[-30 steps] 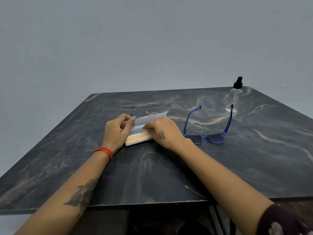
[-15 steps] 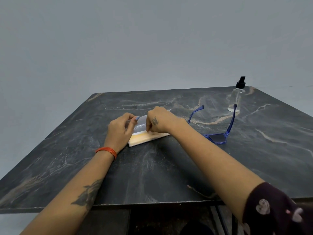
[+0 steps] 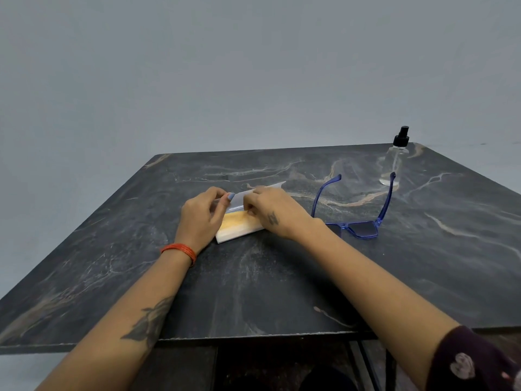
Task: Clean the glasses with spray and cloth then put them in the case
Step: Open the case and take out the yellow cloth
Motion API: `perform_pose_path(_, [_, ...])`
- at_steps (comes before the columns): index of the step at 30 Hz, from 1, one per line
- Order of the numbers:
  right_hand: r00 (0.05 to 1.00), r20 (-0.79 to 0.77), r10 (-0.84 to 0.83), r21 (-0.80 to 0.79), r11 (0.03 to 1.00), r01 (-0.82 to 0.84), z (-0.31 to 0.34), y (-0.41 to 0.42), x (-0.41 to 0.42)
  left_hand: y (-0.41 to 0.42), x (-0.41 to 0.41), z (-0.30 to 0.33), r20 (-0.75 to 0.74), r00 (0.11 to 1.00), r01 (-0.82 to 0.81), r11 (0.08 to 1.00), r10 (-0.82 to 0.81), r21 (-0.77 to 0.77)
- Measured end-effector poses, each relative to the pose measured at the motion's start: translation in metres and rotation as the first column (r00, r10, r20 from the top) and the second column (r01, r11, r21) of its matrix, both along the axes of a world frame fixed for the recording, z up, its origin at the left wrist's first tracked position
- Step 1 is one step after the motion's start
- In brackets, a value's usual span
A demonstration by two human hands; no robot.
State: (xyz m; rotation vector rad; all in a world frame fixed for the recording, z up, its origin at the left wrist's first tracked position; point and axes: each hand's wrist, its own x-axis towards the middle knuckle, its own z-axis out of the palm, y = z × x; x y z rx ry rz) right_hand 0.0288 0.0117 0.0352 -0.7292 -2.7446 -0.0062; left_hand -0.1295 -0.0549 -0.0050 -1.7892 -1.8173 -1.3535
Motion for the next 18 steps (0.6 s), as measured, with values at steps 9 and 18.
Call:
perform_pose_path(9, [0.867, -0.494, 0.063, -0.047, 0.994, -0.1, -0.008, -0.013, 0.021, -0.004, 0.002, 0.0, 0.029, 0.998, 0.057, 0.998, -0.057, 0.005])
perform_pose_path(18, [0.679, -0.719, -0.145, -0.311, 0.942, -0.127, -0.011, -0.02, 0.03, -0.013, 0.007, 0.006, -0.007, 0.995, 0.097, 0.995, -0.097, -0.002])
